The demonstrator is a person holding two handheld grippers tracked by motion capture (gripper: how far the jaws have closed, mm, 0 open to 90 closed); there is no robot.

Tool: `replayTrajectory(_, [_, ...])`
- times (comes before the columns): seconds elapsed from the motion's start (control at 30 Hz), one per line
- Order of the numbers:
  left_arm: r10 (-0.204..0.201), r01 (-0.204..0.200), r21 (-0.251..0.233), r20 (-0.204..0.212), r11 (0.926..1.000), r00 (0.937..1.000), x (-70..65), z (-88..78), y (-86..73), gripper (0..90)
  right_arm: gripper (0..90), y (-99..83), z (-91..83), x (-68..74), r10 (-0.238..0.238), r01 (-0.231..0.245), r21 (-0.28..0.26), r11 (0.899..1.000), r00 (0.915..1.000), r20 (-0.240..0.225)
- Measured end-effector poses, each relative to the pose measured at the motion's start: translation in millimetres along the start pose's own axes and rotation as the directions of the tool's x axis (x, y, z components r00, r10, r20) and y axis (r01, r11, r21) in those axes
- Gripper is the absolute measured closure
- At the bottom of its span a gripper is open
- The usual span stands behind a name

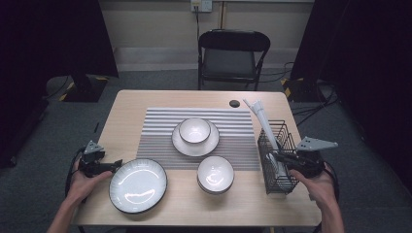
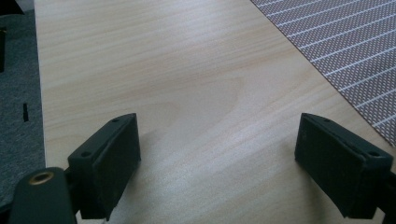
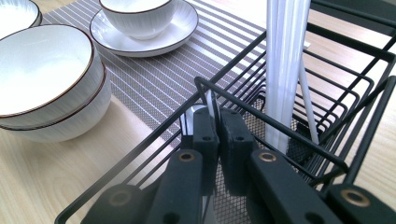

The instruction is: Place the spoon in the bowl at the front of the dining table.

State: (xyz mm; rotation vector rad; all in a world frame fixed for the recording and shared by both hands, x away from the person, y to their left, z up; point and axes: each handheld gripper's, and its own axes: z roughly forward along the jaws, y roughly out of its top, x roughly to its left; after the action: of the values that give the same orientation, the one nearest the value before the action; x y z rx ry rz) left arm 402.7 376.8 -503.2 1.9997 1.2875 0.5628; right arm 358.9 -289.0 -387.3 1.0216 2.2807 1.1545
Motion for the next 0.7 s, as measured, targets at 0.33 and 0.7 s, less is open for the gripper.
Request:
replayTrajectory(0.33, [0.000, 0.000, 0.000, 0.000, 1.0000, 1.0000, -0.1, 0.0, 0.0, 13.8, 86.6, -4.5, -2.3, 2.4, -0.022, 0.021, -0.050, 0.999, 0.9996, -0.019])
replayTrajectory(0.7, [0.001, -0.001, 0.001, 0.000, 1.0000, 1.0000, 0.1, 0.0, 0.1, 13.8, 86.4, -6.7, -2.9, 1.5, -0.007, 0.005, -0.076, 0.997, 0.9994, -0.033])
